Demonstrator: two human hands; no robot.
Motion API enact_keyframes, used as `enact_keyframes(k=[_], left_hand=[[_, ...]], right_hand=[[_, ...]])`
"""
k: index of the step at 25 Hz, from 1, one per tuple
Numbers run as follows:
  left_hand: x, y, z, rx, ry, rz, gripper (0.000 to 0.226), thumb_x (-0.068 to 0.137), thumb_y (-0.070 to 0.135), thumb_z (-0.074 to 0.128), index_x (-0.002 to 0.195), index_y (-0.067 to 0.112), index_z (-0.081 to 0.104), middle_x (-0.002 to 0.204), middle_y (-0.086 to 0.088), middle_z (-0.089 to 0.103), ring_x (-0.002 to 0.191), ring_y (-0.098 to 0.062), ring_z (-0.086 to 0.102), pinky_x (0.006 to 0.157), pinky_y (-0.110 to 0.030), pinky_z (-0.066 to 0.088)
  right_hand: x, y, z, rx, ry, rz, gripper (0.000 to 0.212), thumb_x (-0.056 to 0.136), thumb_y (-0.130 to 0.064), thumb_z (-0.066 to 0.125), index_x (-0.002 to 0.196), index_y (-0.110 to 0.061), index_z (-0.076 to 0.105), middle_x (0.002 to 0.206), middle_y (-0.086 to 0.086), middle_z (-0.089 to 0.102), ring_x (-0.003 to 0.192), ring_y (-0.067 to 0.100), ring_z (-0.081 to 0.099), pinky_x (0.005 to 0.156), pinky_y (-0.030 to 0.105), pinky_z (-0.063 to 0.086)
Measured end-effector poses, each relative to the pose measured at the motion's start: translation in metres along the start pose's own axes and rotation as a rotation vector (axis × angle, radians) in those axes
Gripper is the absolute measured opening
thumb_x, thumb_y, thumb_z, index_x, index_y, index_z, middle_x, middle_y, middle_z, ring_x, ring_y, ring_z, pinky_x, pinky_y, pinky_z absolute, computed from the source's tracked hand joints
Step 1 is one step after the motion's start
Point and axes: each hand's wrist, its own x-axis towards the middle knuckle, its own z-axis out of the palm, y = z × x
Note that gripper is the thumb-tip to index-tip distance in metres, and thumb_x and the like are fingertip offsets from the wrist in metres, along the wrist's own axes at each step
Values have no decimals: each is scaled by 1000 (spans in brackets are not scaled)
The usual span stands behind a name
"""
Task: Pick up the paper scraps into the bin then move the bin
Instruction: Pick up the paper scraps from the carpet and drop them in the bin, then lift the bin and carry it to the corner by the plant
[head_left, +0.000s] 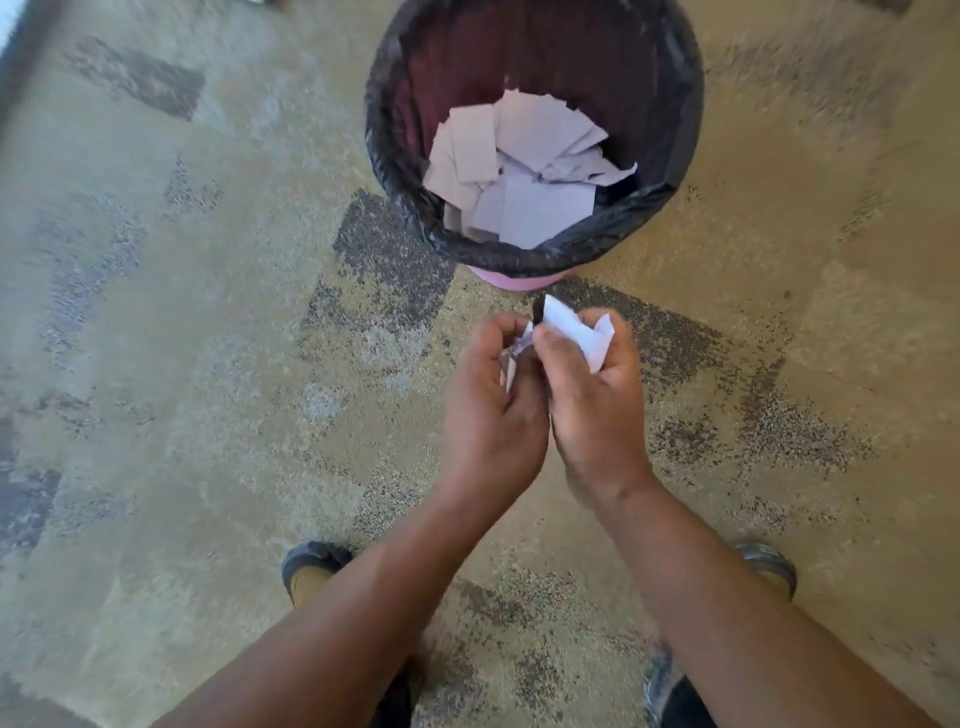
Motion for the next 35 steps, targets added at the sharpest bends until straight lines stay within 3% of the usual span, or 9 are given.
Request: enact_keyframes(k=[6, 9, 11, 14, 17, 20, 23, 31, 35], left_hand=[[84, 116, -33, -134, -50, -155, 33, 92, 13, 72, 119, 19, 54, 114, -2, 63, 105, -36, 70, 86, -57, 61], [120, 131, -41, -42, -116, -230, 70, 89, 9, 75, 146, 23, 37, 129, 2, 48, 112, -31, 62, 83, -58, 61], [132, 131, -45, 5, -102, -192, 68, 93, 2, 65, 151, 22, 36, 140, -2, 49, 116, -29, 61, 71, -49, 65], [142, 126, -52, 142, 190, -23, 55, 94, 2, 58, 144, 19, 46, 143, 1, 47, 133, -25, 48, 94, -39, 59], [153, 108, -53, 385, 250, -304, 72, 95, 28, 62, 155, 15, 26, 163, -9, 24, 149, -35, 24, 119, -52, 31], [150, 93, -67, 221, 125, -436, 48, 88, 10, 59, 135, 8, 47, 135, -16, 58, 119, -34, 57, 99, -45, 52], [125, 99, -74, 207, 132, -367, 39, 81, -3, 57, 118, 9, 51, 111, -11, 62, 96, -30, 58, 76, -36, 49], [9, 205, -129, 225, 64, 11, 28, 101, 17, 49, 124, 33, 46, 112, 11, 65, 102, -15, 64, 83, -44, 56], [-41, 302, -175, 251, 47, 173, 35, 102, 16, 54, 128, 39, 47, 110, 27, 67, 100, 1, 67, 84, -38, 59]], right_hand=[[51, -129, 48, 4, 46, 126, 37, 83, -20, 75, 118, -14, 62, 102, 9, 71, 79, 18, 67, 59, 31, 57], [79, -154, 50, 2, 8, 306, 49, 81, -37, 76, 124, -18, 59, 112, 2, 69, 93, 17, 66, 73, 33, 52], [90, -155, 44, -43, -9, 303, 38, 82, -34, 68, 114, -16, 64, 99, 0, 66, 88, 17, 61, 77, 32, 43], [101, -143, 28, -509, 201, -18, 46, 85, -20, 58, 131, -16, 56, 118, 1, 60, 106, 20, 58, 91, 37, 47], [112, -136, -2, -944, 478, -23, 65, 88, -18, 62, 148, -16, 36, 156, 8, 37, 141, 33, 37, 109, 52, 38], [110, -133, -6, -660, 215, 164, 24, 94, -6, 58, 117, -9, 53, 127, 13, 60, 109, 28, 56, 78, 34, 46], [94, -144, -8, -634, 191, 108, 27, 89, 1, 55, 112, -12, 55, 112, 9, 64, 94, 25, 57, 71, 31, 45], [-28, -254, -33, -480, 177, -57, 20, 91, -23, 72, 106, -15, 61, 92, -1, 67, 80, 19, 64, 62, 33, 48], [-97, -350, -33, -446, 123, -159, 25, 92, -28, 73, 96, -9, 57, 79, 1, 52, 69, 18, 50, 60, 31, 39]])
